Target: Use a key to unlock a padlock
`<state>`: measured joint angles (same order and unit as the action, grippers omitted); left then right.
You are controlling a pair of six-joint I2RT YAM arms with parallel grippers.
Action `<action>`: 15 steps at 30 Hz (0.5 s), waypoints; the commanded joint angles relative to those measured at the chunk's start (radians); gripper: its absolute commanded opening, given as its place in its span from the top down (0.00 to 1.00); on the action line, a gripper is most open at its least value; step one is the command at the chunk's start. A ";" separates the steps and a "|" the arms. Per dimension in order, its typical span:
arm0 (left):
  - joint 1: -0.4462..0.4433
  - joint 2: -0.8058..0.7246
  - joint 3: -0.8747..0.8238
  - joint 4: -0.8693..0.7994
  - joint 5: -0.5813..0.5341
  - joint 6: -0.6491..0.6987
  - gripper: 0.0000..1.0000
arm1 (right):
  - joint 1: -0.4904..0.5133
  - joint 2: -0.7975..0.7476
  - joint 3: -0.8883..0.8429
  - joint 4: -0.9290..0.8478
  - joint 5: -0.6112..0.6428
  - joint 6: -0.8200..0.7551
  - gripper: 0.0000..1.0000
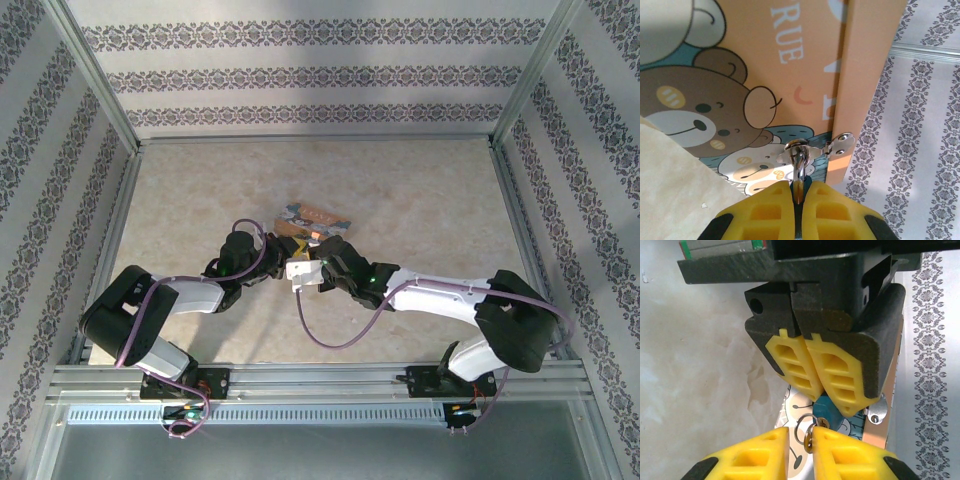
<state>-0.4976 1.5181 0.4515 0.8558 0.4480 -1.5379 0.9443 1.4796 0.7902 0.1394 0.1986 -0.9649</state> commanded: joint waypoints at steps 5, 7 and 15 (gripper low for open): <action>-0.018 -0.032 0.015 0.041 -0.004 -0.008 1.00 | -0.006 0.025 0.008 0.048 0.048 0.025 0.80; -0.020 -0.032 0.013 0.043 -0.005 -0.007 1.00 | -0.009 0.021 0.000 0.068 0.050 0.030 0.80; -0.021 -0.032 0.009 0.051 -0.008 -0.011 1.00 | -0.015 0.007 -0.014 0.081 0.048 0.036 0.83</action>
<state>-0.4984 1.5166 0.4515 0.8570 0.4393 -1.5429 0.9394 1.4940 0.7887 0.1955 0.2245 -0.9447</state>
